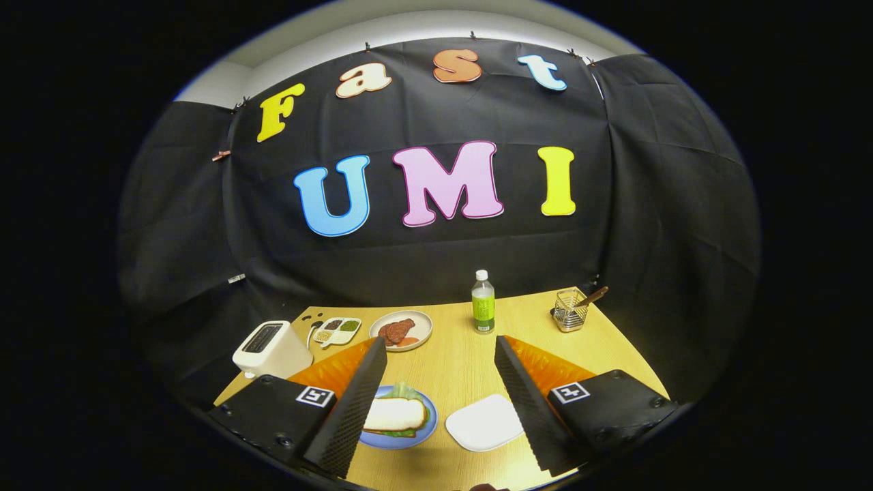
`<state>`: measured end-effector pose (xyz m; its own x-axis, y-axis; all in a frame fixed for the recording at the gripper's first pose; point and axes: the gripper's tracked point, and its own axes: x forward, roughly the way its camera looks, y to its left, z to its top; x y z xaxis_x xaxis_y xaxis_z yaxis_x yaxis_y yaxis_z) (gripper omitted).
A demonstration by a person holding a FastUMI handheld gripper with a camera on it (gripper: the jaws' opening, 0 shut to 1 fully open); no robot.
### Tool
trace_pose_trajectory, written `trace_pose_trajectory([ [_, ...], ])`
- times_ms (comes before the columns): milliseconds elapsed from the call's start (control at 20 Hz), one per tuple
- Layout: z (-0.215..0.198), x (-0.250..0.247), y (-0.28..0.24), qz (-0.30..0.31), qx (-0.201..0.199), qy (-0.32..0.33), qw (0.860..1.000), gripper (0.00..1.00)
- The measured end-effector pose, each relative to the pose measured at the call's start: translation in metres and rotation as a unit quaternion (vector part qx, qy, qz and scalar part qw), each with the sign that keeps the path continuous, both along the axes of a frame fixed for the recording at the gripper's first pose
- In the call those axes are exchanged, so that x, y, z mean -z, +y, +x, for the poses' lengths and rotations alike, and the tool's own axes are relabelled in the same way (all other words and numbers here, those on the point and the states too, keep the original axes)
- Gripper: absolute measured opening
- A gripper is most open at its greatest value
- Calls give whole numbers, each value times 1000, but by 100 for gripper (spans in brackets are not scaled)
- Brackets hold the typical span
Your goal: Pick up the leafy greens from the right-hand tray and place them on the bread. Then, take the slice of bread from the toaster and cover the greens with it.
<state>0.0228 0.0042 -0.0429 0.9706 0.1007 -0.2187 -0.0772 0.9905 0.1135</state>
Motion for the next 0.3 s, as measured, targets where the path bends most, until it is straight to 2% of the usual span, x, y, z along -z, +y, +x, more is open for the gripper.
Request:
trace_pose_trajectory([
  [300,4,-4,-16,-3,-21,7,1000,99],
])
